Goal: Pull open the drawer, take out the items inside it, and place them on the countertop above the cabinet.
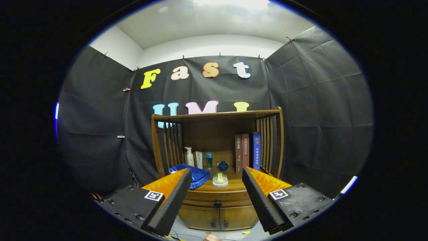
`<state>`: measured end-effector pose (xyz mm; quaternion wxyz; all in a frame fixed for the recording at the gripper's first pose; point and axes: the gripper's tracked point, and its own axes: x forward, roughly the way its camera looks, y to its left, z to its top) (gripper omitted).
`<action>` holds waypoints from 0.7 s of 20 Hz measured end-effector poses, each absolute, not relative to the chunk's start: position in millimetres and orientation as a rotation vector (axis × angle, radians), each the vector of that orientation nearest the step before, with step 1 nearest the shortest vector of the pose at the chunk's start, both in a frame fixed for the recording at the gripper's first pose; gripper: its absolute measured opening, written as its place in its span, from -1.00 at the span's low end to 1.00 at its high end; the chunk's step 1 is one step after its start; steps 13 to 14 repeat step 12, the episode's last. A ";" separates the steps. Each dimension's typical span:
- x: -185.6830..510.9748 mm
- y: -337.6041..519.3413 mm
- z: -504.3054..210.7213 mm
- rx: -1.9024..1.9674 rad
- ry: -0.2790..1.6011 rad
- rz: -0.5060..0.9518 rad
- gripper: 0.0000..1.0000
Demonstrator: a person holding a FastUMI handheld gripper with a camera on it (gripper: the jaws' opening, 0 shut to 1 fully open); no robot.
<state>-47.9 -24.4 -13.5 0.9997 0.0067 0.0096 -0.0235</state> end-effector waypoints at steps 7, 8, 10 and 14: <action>-37.7 -26.0 -22.8 0.017 0.041 -0.041 0.98; -37.4 -25.6 -24.2 0.011 0.044 -0.041 0.98; -37.1 -25.1 -24.8 0.007 0.046 -0.038 0.98; -36.6 -25.0 -25.5 0.011 0.046 -0.038 0.98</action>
